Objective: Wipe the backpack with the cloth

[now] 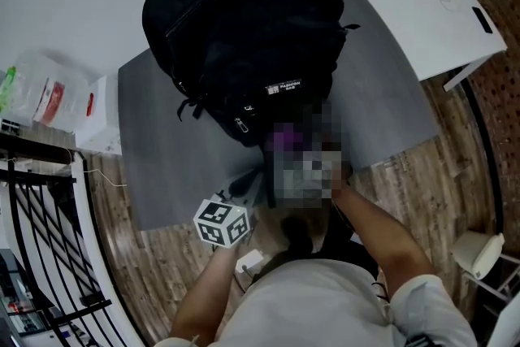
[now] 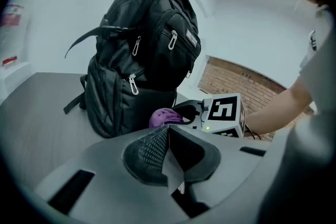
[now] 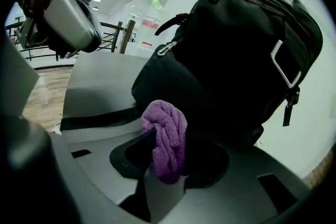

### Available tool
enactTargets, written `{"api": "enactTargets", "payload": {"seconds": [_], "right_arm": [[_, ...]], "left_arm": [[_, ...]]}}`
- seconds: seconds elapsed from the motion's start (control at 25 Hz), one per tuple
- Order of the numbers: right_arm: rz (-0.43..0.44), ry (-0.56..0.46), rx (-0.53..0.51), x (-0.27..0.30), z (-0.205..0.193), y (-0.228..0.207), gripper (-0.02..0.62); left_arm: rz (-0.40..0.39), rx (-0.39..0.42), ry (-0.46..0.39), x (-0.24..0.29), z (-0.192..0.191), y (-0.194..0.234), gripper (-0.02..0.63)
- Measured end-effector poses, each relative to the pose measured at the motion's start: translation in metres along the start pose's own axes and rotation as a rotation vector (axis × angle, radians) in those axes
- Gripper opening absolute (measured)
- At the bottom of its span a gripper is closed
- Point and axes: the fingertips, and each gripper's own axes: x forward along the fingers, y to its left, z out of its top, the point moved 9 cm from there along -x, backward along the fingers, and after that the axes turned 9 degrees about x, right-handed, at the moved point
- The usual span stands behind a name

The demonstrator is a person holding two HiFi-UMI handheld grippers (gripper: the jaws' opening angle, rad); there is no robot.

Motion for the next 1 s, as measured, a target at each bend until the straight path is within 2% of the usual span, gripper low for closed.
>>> {"api": "enactTargets", "payload": {"seconds": [0.28, 0.56, 0.8, 1.0], "right_arm": [[-0.093, 0.065, 0.107, -0.008, -0.034, -0.047, 0.16], [-0.152, 0.079, 0.174, -0.022, -0.055, -0.08, 0.16], [-0.206, 0.063, 0.228, -0.042, -0.068, -0.103, 0.16], [-0.245, -0.022, 0.281, -0.073, -0.064, -0.133, 0.16]], "left_arm": [[-0.073, 0.03, 0.009, 0.037, 0.015, -0.017, 0.006], [-0.122, 0.058, 0.007, 0.059, 0.032, -0.032, 0.006], [-0.142, 0.081, -0.014, 0.067, 0.053, -0.045, 0.006], [-0.132, 0.106, -0.069, 0.07, 0.084, -0.062, 0.006]]}}
